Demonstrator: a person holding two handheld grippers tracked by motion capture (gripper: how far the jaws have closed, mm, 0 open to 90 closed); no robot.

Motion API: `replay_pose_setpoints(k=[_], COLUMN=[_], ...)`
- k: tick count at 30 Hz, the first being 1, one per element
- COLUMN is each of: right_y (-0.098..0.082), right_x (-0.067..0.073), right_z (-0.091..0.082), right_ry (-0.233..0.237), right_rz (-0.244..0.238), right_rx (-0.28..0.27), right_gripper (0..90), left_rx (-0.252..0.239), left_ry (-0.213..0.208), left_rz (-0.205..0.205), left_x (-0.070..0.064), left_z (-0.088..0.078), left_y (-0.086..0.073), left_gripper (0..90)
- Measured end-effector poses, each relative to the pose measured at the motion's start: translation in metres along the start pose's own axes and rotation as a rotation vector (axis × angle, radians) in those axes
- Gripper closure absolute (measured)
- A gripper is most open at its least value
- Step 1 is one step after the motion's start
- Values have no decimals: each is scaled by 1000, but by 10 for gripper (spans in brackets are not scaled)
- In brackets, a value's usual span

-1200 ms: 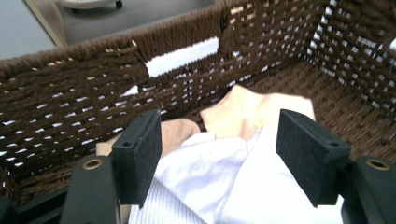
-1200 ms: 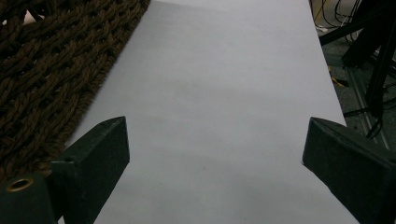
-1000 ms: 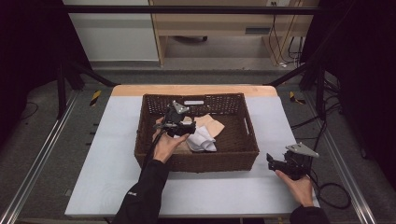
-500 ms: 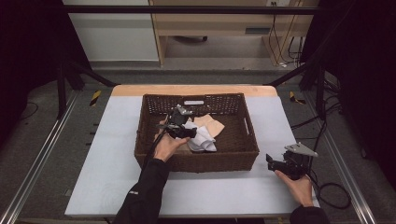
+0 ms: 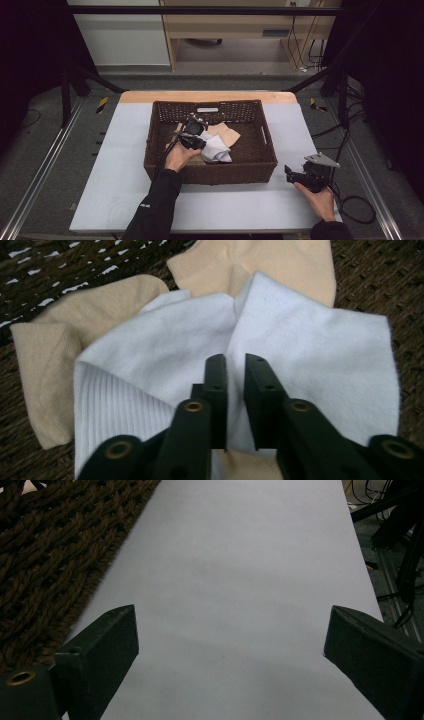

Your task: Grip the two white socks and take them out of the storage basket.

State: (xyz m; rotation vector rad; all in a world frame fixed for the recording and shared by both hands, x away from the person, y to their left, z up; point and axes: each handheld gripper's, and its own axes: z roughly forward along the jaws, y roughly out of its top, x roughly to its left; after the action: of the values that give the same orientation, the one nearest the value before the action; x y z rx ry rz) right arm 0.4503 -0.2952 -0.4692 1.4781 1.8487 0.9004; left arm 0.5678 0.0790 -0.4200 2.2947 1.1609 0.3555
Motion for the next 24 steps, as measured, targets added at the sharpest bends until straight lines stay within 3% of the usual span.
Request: replay_pose_setpoints(k=[3,8,12,17,18,19,21,23,24], right_y=[0,0,0,0,0,0,1,1,1], right_x=[0,-1,0,-1,-1,-1,-1,-1,-1], right_z=[0,0,0,-1,-1,-1,-1,-2,-2], right_ry=[-1,-3,-5,-7,-7,-7,-6,-6,-6], right_rz=[-1,-2,-2,4,4,4,6,7,7], right_rx=[-1,-1,-3,-8,-8,-10,-10,-12,-12], right_gripper=[76,76,77,77,77,77,78,78,78], left_rx=[2,-54,-197,-311,-311,-369,-388,-467,-467], left_ry=[-11,-11,-32,-33,-33,-29,-29,-44,-44], left_rz=[-1,2,-17,-24,-24,-20,-22,-56,-56], left_x=[0,0,2,3,3,2,2,4,4], left_z=[-4,-12,-27,-40,-40,-47,-49,-60,-60], left_y=[1,0,-2,-2,-2,-1,-1,0,0], left_gripper=[868,874,874,875,875,875,875,876,877])
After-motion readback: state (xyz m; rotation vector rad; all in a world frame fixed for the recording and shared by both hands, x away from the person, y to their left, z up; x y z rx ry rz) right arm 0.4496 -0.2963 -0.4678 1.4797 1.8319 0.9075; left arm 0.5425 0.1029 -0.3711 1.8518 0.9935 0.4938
